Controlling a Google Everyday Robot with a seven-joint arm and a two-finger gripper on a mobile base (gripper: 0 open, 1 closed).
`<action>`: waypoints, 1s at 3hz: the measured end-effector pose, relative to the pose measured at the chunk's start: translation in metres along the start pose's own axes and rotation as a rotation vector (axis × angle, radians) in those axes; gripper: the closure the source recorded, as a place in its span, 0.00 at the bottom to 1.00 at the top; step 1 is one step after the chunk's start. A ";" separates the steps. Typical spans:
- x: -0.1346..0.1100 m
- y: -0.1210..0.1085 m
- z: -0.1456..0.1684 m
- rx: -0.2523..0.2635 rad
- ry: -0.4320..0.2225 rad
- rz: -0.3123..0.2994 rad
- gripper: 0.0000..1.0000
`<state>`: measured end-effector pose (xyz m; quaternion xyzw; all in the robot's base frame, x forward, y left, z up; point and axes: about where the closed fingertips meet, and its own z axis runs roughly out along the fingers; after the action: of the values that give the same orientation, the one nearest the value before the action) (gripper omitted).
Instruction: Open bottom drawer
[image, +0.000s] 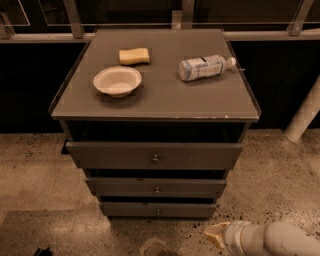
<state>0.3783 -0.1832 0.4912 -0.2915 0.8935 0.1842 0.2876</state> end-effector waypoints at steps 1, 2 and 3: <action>-0.005 -0.023 0.021 -0.028 -0.101 -0.076 1.00; -0.004 -0.051 0.054 -0.014 -0.208 -0.146 1.00; 0.009 -0.046 0.077 -0.045 -0.228 -0.125 1.00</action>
Offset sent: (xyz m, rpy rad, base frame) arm 0.0935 -0.0174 -0.1011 0.1379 -0.3762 0.0883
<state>0.4325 -0.1833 0.4188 -0.3301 0.8308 0.2181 0.3914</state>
